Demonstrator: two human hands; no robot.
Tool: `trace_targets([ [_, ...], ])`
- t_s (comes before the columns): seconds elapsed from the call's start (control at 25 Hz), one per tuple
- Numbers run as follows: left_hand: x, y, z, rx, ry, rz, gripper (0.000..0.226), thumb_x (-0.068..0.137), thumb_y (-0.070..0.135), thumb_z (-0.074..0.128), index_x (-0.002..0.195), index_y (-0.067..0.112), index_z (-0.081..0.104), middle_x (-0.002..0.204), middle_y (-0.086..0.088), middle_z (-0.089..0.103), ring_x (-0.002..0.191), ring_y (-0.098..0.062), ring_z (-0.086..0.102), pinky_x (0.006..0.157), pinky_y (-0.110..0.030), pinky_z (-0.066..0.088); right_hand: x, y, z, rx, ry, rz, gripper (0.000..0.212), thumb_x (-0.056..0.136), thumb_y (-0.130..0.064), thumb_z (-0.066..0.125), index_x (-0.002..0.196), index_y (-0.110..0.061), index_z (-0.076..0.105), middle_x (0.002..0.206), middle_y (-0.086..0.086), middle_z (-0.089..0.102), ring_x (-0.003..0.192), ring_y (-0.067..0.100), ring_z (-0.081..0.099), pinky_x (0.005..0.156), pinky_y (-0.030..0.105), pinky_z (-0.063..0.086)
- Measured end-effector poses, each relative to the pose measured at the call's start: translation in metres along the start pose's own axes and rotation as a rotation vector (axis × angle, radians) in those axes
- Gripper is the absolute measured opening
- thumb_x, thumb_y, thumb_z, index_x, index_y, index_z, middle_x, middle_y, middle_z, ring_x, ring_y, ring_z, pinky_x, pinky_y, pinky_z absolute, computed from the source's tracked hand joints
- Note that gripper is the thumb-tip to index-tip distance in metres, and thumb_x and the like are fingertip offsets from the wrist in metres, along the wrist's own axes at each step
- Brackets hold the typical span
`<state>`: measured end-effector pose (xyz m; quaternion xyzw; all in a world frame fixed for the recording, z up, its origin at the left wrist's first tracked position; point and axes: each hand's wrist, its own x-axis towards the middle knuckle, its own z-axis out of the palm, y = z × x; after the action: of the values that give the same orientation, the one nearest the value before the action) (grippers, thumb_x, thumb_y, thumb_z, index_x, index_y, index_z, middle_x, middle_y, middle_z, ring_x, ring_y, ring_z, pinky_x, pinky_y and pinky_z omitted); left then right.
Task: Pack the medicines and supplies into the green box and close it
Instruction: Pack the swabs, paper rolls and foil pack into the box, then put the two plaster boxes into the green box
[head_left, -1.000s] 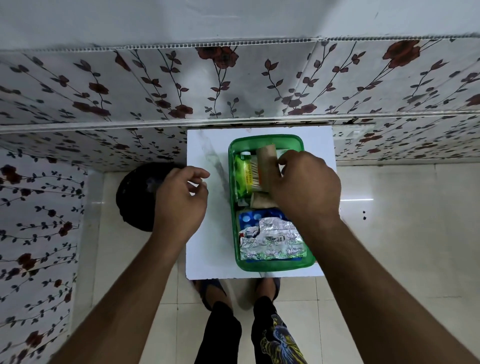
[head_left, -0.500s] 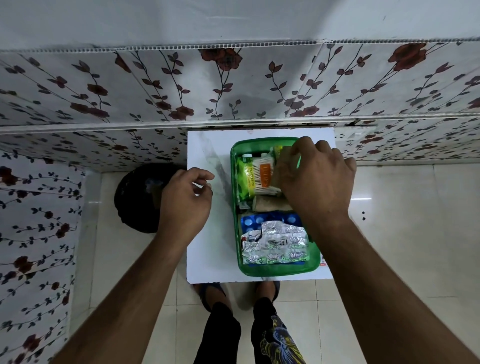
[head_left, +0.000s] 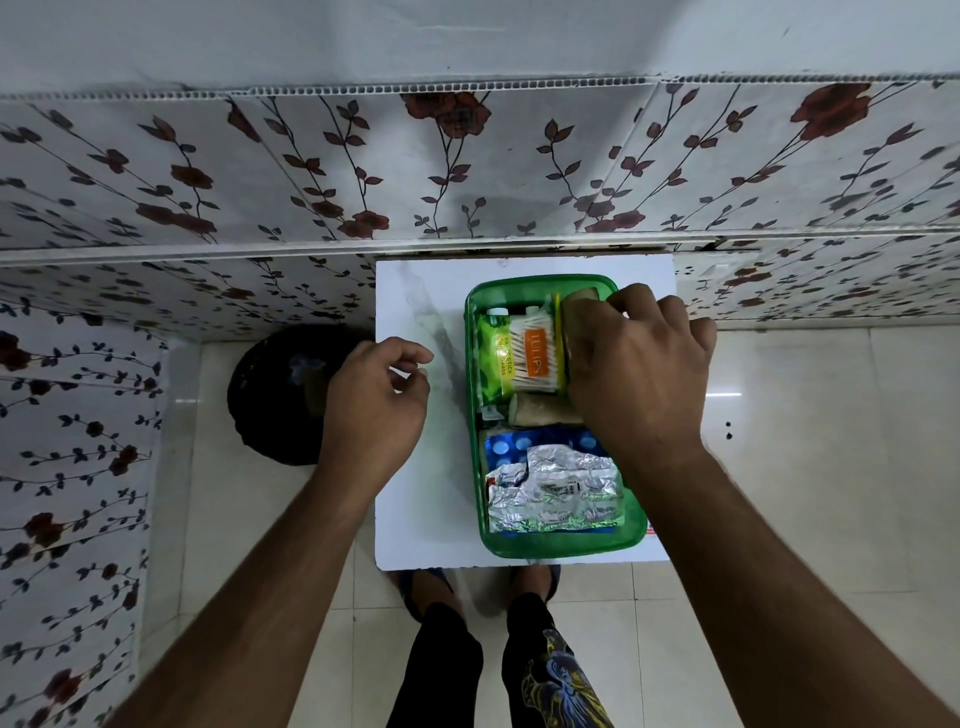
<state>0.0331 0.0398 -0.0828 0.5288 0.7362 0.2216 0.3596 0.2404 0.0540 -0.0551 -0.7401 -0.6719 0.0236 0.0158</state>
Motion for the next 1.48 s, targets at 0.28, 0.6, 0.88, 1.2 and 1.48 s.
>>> trace_targets([
  [0.28, -0.006, 0.016, -0.007, -0.018, 0.006, 0.029, 0.022, 0.087, 0.009, 0.061, 0.091, 0.029, 0.069, 0.097, 0.003, 0.065, 0.072, -0.001, 0.059, 0.064, -0.009, 0.041, -0.020, 0.051, -0.019, 0.725, 0.097, 0.240, 0.016, 0.088, -0.023, 0.066, 0.103, -0.025, 0.072, 0.094, -0.004, 0.069, 0.074, 0.014, 0.062, 0.071, 0.028, 0.048],
  [0.6, -0.036, 0.078, 0.006, -0.078, -0.051, 0.225, 0.022, 0.087, 0.003, 0.062, 0.094, 0.022, 0.072, 0.092, 0.007, 0.063, 0.075, -0.002, 0.059, 0.066, -0.008, 0.042, -0.085, 0.123, 0.038, 0.503, -0.495, 0.652, 0.061, 0.069, -0.047, 0.082, 0.121, -0.026, 0.055, 0.102, -0.003, 0.063, 0.094, 0.021, 0.064, 0.079, 0.035, 0.051],
  [0.88, -0.047, 0.109, 0.036, -0.080, -0.121, 0.325, 0.023, 0.085, 0.003, 0.061, 0.092, 0.022, 0.072, 0.093, 0.011, 0.064, 0.076, -0.006, 0.061, 0.070, -0.025, 0.050, -0.089, 0.135, 0.051, 0.692, -0.445, 0.757, 0.023, 0.077, -0.024, 0.081, 0.092, -0.019, 0.065, 0.073, -0.012, 0.063, 0.065, 0.005, 0.058, 0.053, 0.022, 0.039],
  [1.2, -0.051, 0.152, 0.073, -0.058, -0.349, 0.385, 0.025, 0.090, 0.018, 0.063, 0.113, 0.027, 0.067, 0.096, 0.008, 0.058, 0.076, -0.005, 0.058, 0.071, -0.028, 0.052, -0.082, 0.165, -0.003, 1.137, -0.320, 0.843, 0.020, 0.079, -0.002, 0.077, 0.077, -0.012, 0.060, 0.073, 0.003, 0.068, 0.062, 0.011, 0.065, 0.054, 0.017, 0.043],
  [1.48, -0.045, 0.154, 0.046, -0.287, -0.435, 0.014, 0.050, 0.088, 0.009, 0.067, 0.125, 0.040, 0.052, 0.106, 0.007, 0.069, 0.083, -0.007, 0.071, 0.056, -0.019, 0.056, -0.036, 0.107, -0.069, 1.438, -0.340, 0.569, 0.017, 0.077, 0.001, 0.077, 0.081, -0.010, 0.065, 0.064, 0.006, 0.067, 0.050, 0.005, 0.063, 0.046, 0.011, 0.042],
])
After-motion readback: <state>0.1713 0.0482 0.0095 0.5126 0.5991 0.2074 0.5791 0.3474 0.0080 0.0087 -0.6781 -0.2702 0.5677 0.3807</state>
